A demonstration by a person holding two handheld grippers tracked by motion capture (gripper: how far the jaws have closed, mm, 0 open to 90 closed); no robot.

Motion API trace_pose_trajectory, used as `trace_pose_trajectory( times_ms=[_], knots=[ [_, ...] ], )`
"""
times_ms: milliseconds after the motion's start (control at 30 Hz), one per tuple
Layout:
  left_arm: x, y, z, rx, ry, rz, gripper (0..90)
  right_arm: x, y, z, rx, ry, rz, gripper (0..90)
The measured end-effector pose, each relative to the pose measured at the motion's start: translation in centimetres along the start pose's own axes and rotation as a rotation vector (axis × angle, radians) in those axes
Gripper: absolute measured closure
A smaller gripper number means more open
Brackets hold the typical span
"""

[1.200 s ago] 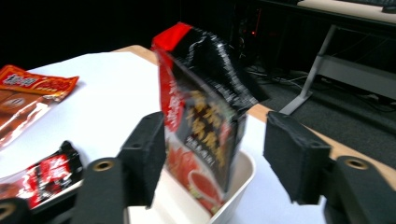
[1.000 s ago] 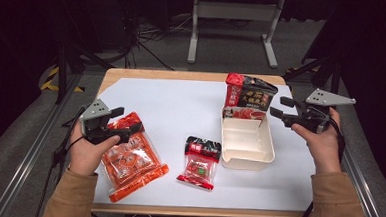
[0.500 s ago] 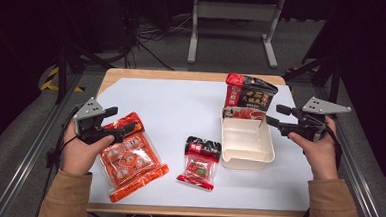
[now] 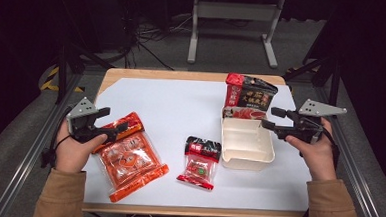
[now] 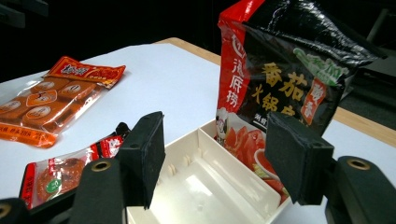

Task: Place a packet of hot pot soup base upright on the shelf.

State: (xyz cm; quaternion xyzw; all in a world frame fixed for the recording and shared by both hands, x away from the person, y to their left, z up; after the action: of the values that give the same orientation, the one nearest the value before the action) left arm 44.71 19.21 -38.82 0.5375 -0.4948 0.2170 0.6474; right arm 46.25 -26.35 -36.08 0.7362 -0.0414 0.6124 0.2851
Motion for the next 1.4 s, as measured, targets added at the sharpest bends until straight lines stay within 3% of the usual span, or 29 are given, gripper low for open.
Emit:
trace_pose_trajectory(
  times_ms=[200,400,500,933,1400],
  knots=[
    [-0.9,-0.5,-2.1,0.032,0.057,0.014,14.6,-0.5,-0.7,0.1,0.003,-0.002,-0.027,37.1],
    [-2.8,-1.4,-4.1,0.075,0.079,-0.011,13.5,-0.6,-0.9,0.1,0.010,-0.010,-0.025,37.0],
    [-3.5,-1.7,-4.7,0.102,0.083,-0.030,14.5,-0.6,-1.0,0.1,0.010,-0.008,-0.027,37.2],
    [-6.5,-3.6,-6.7,0.137,0.097,-0.097,16.5,-0.8,-1.8,-0.1,0.025,-0.002,-0.046,38.1],
    [-9.7,-4.7,-9.7,0.202,0.173,-0.170,12.5,-0.9,-2.2,-0.4,0.034,0.003,-0.057,38.2]
  ],
)
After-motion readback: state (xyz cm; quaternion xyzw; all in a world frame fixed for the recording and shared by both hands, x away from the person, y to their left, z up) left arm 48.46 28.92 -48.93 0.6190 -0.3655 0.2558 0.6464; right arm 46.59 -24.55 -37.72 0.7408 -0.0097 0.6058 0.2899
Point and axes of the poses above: each handheld gripper's, and its own axes: y roughly backward along the jaws, x roughly out of its top, z roughly to its right, the point moved 10 cm from there along -y, roughly forward along the jaws, and after that the axes turned 15 degrees about x, right-handed, at the moved point
